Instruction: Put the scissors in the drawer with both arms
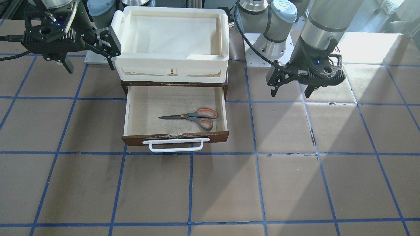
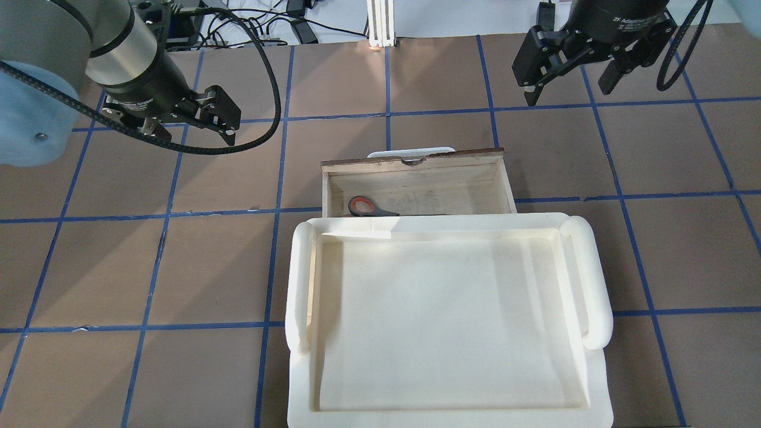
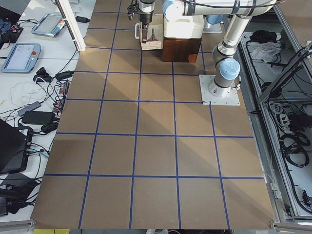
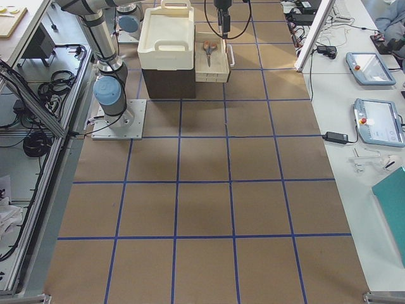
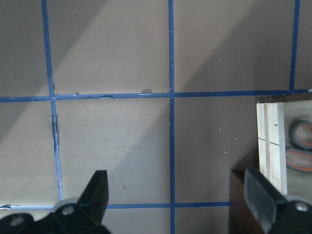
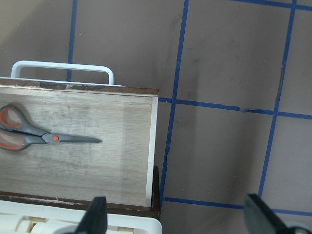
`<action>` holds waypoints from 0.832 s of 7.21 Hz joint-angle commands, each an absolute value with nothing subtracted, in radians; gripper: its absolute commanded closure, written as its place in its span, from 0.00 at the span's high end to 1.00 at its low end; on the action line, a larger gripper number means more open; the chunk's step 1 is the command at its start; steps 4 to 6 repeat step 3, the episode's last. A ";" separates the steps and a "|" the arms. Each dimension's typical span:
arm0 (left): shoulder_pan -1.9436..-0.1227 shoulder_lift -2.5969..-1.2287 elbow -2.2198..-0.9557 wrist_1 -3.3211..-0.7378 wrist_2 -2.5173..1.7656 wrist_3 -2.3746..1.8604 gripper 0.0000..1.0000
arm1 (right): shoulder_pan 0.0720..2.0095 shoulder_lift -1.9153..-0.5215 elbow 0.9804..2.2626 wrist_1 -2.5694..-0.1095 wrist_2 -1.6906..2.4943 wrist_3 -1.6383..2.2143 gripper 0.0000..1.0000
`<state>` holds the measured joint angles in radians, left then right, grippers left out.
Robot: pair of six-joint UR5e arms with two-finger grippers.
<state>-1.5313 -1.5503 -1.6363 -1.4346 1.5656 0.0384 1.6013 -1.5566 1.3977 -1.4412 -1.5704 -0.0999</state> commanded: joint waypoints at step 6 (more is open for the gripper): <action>-1.520 -1.543 -1.638 -1.437 1.568 0.037 1.00 | 1.603 -1.559 1.402 -1.424 -1.572 -0.097 1.00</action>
